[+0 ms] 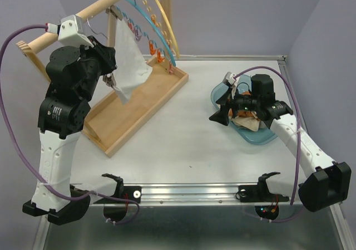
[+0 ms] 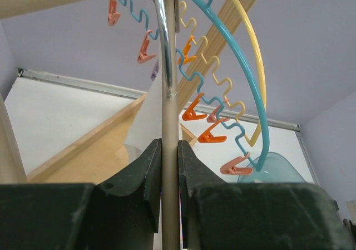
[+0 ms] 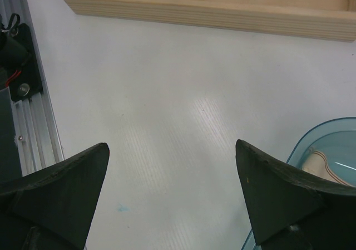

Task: Remove the underwear clipped to the hanger
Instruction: Pick up the hanger from the clothesline.

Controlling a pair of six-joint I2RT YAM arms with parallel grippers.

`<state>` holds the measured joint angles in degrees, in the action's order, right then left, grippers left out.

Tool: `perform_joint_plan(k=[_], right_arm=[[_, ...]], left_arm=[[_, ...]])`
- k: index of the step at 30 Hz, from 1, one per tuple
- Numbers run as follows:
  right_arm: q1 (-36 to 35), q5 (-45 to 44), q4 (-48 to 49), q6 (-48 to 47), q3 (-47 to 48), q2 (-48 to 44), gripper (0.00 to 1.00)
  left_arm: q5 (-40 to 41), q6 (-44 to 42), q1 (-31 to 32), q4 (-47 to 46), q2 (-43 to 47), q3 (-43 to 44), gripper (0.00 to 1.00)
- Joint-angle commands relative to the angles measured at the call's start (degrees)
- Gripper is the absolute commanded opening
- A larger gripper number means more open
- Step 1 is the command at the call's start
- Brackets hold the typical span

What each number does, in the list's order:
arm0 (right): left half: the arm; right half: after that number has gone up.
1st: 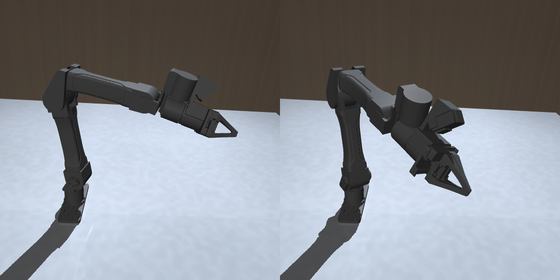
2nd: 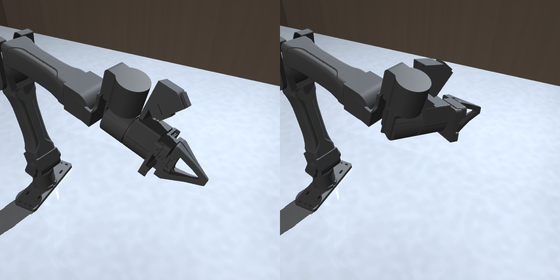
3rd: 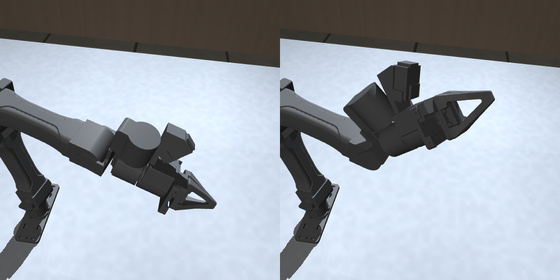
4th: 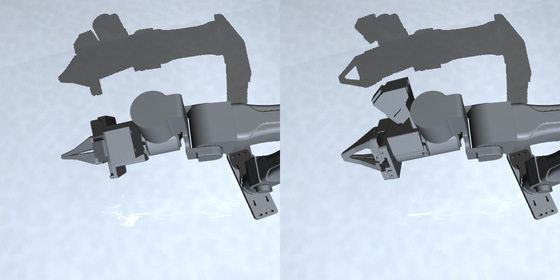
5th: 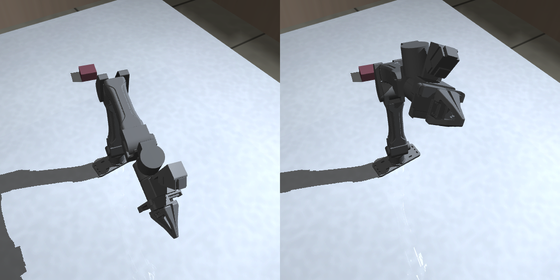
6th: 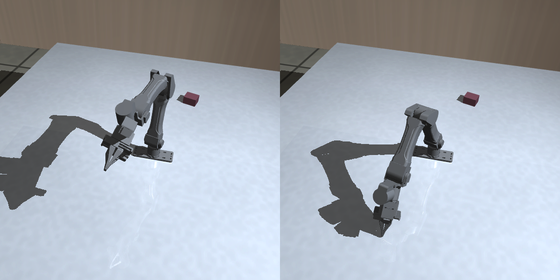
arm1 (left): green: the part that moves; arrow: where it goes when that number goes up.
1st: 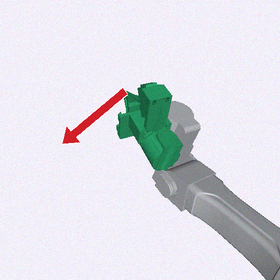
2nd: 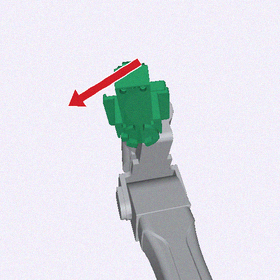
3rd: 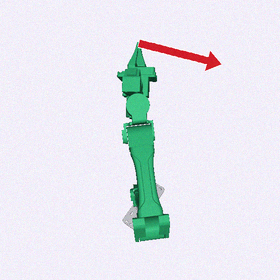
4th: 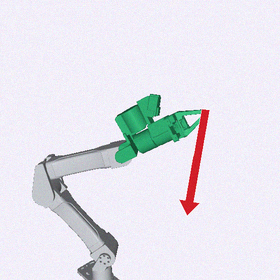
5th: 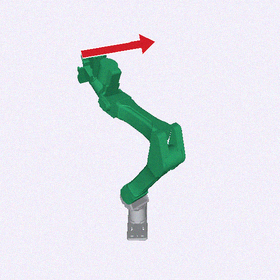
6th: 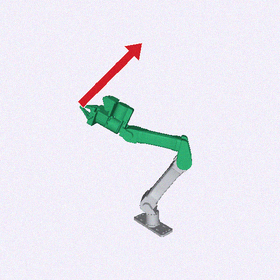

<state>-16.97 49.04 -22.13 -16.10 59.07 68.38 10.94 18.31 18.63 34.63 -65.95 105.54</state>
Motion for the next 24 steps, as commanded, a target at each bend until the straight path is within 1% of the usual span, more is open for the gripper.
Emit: perform_joint_plan(k=[1, 13, 24], right_arm=[[-0.25, -0.08, 2.71, -0.34, -1.33, 0.18, 1.00], [-0.25, -0.08, 2.62, -0.60, -1.41, 0.44, 1.00], [-0.25, 0.88, 2.62, -1.22, -1.76, 0.35, 1.00]], left_arm=[[-1.71, -0.11, 0.18, -5.98, 3.20, -1.03, 0.00], [-4.70, -0.73, 0.17, -5.54, 5.83, -3.32, 0.00], [-8.65, -2.57, 0.26, -6.16, 10.49, -7.89, 0.00]])
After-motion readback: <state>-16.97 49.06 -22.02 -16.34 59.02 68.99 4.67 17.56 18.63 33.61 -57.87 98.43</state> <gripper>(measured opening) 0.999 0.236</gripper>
